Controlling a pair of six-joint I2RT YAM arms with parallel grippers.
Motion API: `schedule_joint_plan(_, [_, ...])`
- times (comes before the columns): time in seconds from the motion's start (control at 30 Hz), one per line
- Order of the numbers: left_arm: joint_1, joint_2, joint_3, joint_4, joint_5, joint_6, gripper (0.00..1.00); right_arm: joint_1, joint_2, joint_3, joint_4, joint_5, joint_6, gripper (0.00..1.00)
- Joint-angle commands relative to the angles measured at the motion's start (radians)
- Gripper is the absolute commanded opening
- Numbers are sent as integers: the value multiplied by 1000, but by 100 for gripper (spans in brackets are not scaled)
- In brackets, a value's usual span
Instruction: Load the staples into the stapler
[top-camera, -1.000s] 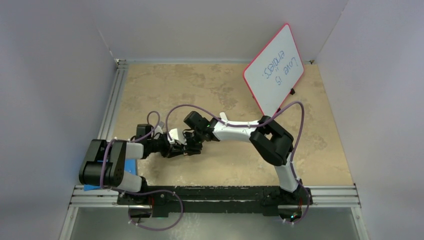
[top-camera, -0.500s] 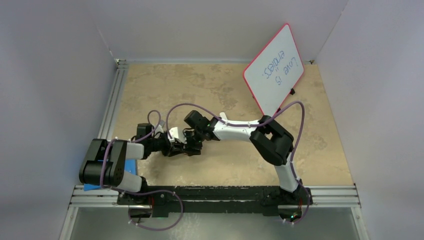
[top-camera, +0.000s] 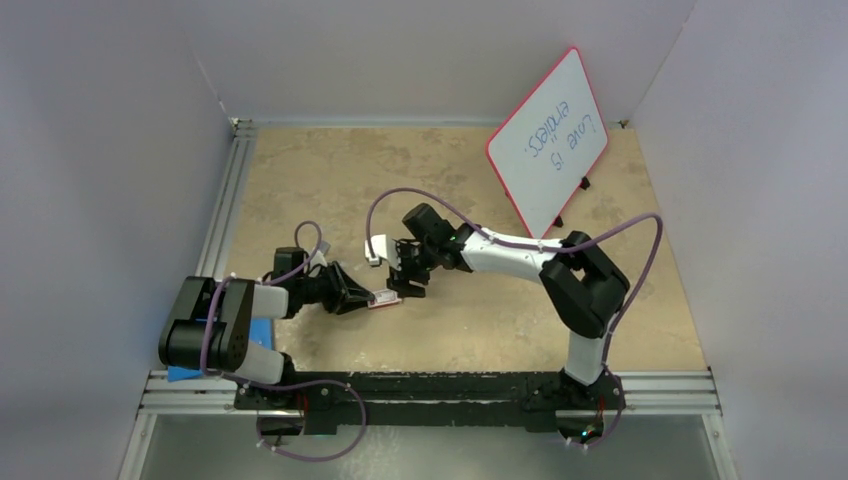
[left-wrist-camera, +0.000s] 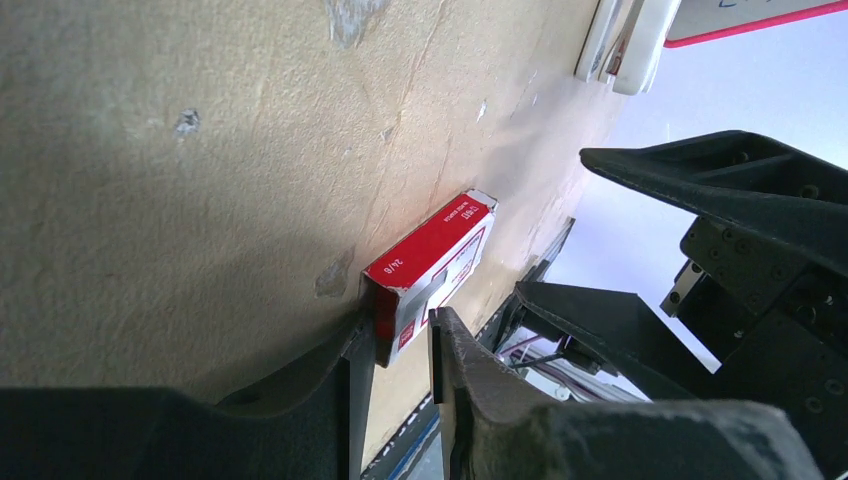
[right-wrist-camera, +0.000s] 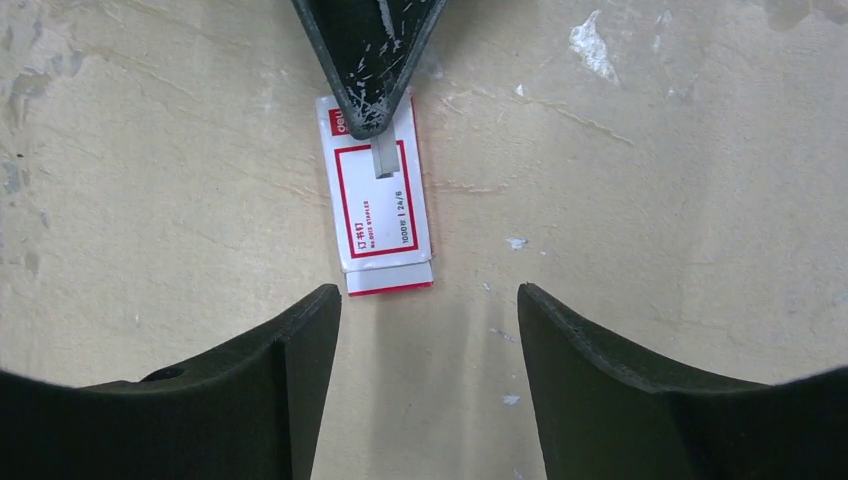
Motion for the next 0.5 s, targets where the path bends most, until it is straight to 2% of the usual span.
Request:
schedule_joint_plan(0.0, [-5,-9,16,8,2,14,26,11,10,4,0,-33,-44,67])
schedule_joint_plan(0.3, [-5,6,17,36,21,8,23,19,73,37,-20,-11,-62,65])
schedule_joint_plan(0.47, [-5,28,21,50,28,2,18,21,85,35,-37,14,-61,58])
